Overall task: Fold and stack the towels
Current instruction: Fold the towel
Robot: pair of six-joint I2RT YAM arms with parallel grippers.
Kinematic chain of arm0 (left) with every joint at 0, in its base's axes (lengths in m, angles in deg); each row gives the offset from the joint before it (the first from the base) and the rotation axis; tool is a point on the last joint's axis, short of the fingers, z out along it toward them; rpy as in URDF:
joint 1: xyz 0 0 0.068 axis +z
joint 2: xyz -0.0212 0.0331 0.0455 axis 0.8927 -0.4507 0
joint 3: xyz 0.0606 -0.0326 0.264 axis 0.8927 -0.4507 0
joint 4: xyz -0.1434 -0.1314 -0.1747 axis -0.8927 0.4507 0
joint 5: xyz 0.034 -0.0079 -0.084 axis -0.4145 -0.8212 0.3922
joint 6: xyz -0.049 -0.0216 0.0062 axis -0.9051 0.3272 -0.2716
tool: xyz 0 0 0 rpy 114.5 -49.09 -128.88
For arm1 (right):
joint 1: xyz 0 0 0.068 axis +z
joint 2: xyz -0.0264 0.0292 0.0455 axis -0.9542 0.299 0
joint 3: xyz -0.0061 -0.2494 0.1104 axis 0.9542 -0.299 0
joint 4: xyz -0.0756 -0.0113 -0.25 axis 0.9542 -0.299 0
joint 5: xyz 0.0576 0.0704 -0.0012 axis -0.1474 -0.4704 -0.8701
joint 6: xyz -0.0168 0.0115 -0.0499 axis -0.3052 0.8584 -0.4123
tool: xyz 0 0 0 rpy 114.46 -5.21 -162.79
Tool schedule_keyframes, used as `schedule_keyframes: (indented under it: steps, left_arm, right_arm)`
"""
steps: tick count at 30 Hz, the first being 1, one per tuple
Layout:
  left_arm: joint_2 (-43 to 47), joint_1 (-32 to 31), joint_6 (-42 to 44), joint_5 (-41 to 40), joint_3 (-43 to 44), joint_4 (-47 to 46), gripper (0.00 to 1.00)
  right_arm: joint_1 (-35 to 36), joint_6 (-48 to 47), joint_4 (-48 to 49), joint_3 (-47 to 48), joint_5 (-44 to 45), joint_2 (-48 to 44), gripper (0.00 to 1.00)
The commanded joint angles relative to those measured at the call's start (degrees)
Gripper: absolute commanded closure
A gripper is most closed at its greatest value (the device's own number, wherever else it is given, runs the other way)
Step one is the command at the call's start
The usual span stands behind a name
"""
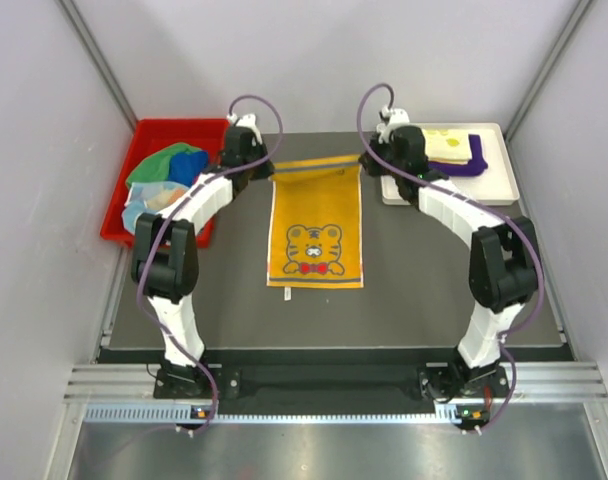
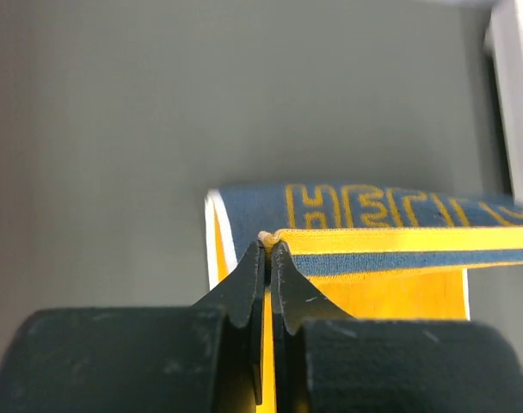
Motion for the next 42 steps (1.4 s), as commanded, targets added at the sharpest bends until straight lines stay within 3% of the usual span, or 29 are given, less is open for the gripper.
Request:
schedule_keyframes:
  steps: [1,8,16,24,42]
  left_arm:
    - [8.3,0.8,-0.2,-0.1,-6.5,-4.1,1.0]
    - [17.4,-0.3,-2.8,0.6,-24.1,-5.8,1.0]
    - [24.7,-1.8,-4.9,0.3,-36.4,-8.8,1.0]
    - [28.9,-2.5,-4.9,0.4,-39.2,-6.5,1.0]
    - [34.8,-5.7,-4.3,-1.9,-45.7,-3.8,1.0]
  right_arm:
    - [-0.8,1.8,5.9,-7.4,0.7,-8.1,1.0]
    - [0.4,4.9,8.7,-23.4,0.7,-18.3,1.0]
    - [4.3,7.6,11.0,-36.5,0.9,-24.6,1.0]
    - [7.5,8.9,12.3,-43.0,3.2,-27.5,1.0]
    - [8.6,9.8,10.2,-47.5,4.3,-33.2,1.0]
